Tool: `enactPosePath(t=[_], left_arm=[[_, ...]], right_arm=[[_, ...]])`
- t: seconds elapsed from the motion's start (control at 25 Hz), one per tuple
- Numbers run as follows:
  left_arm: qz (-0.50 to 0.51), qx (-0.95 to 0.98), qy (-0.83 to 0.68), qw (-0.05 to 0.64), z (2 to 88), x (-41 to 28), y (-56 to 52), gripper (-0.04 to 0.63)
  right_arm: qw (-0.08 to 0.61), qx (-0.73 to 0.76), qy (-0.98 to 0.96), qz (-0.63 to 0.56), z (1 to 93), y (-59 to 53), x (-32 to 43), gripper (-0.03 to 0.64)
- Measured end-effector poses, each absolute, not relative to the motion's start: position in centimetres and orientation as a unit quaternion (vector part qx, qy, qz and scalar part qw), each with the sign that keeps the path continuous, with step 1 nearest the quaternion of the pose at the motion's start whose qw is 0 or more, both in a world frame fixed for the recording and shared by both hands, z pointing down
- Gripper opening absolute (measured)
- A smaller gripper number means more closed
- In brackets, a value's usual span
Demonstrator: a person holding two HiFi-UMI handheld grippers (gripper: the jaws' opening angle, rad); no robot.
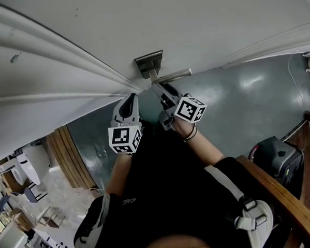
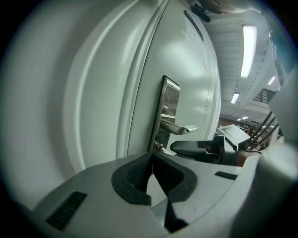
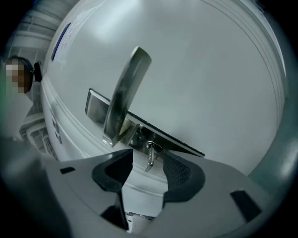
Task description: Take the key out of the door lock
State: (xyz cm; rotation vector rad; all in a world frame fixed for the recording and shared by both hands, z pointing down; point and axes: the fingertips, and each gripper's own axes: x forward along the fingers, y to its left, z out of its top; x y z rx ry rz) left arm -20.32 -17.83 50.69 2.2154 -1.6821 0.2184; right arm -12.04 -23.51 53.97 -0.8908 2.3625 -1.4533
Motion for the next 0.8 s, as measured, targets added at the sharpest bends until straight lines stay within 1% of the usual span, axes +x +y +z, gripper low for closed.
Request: enactPosePath(t=[0.16,0.28,0.56,0.6,0.68,0.72,0.8], left_arm=[[0.078,0.79,-0.582,0.176,50.9,-20.6,-18.7,0.025],[0.079,0.794,-0.576,0.178,51.1,-20.8,-19.0,0.025],[0.078,0.798,-0.569,0.184,51.5,-21.2,-19.3,0.025],[0.078,0.798,-0.568,0.185,51.5,-21.2,-19.3,0.025],[0.079,0.798,-0.568,0.186,51.6,-21.4,-19.2,0.025],[0.08,0.797,-0.569,0.186,51.6,-21.5,-19.1,0.025],[0.08,0.796,-0.57,0.187,51.7,-21.6,-19.0,0.025]], right_arm=[[0.169,-0.297,0.769,-0.54,53.6,-24.4,-12.4,0.192],[0.199,-0.299,0.744,-0.563,54.0,-25.0,-12.4,0.178],[0.216,-0.301,0.721,-0.586,54.7,-25.5,-13.2,0.16],[0.215,-0.302,0.721,-0.585,54.8,-25.6,-13.4,0.143],[0.214,-0.301,0.725,-0.581,54.7,-25.8,-13.7,0.082],[0.216,-0.302,0.725,-0.581,54.7,-25.9,-13.8,0.066],[0.223,-0.304,0.718,-0.585,54.8,-25.8,-13.8,0.061]])
